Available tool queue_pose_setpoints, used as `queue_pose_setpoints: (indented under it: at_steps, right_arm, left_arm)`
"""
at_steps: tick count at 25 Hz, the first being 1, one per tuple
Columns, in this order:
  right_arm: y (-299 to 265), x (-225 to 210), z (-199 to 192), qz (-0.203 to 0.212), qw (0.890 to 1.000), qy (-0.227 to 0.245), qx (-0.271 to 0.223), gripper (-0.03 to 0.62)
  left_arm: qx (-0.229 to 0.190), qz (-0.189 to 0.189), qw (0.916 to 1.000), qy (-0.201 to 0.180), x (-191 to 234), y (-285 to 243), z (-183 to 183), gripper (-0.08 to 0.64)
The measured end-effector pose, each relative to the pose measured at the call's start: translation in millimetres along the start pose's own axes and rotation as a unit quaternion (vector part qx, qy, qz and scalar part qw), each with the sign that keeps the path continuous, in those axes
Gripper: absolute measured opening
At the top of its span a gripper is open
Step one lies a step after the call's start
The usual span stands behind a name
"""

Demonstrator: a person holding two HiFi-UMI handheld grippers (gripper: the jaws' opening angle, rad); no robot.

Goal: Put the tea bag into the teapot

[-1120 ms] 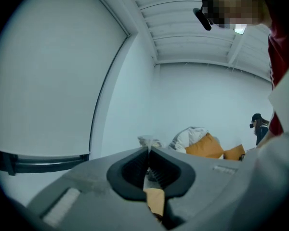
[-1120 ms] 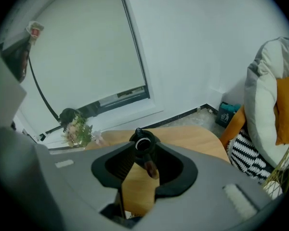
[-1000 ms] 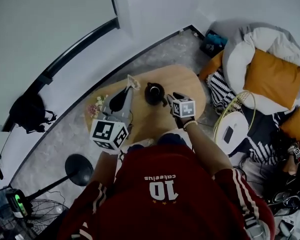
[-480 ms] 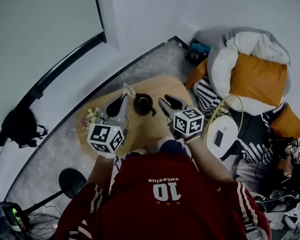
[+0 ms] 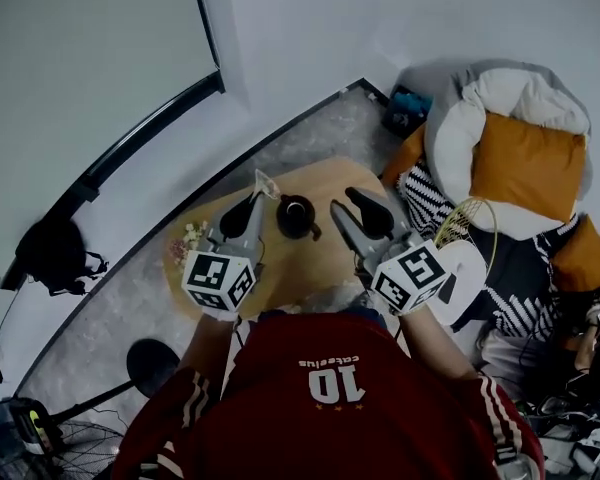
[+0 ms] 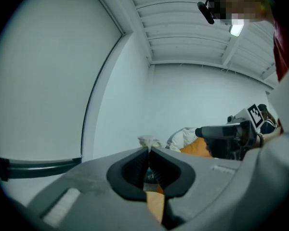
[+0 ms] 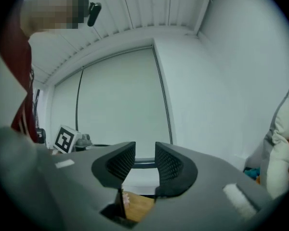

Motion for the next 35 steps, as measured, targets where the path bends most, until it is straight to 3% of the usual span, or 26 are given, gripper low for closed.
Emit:
queue_pose_setpoints:
  at_steps: [5, 14, 29, 35]
  right_arm:
    - [4.0, 14.6, 15.2, 0.0, 0.999, 0.032, -0.022, 0.129]
    - [-7.1, 11.8, 15.0, -0.013, 0.999, 0.034, -0.03, 0.124]
    - [17.1, -5.1, 20.5, -0.048, 0.997, 0.024, -0.057, 0.039]
    - [19.9, -3.3, 17.4, -0.055, 0.997, 0.016, -0.06, 0.003]
  left_arm:
    - [-0.004, 0.013, 0.9996, -0.026, 1.6, 12.5, 12.6, 0.005]
    - [0.018, 0.015, 0.9993, -0.028, 14.6, 5.5, 1.2, 0.005]
    - [0.02, -0.001, 0.9996, -0.019, -0.2, -8.6, -4.7, 0.005]
    - [0.039, -0.003, 0.9991, -0.015, 1.1, -6.5, -23.4, 0.005]
Point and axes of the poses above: the fingertips, and each gripper's own axes: y backward along the fingers, x to its left, z out of its top, the point moved 2 cm from there along y, backward along the fingers, and after that the axes turned 5 degrees about y, right-handed, at the moved point
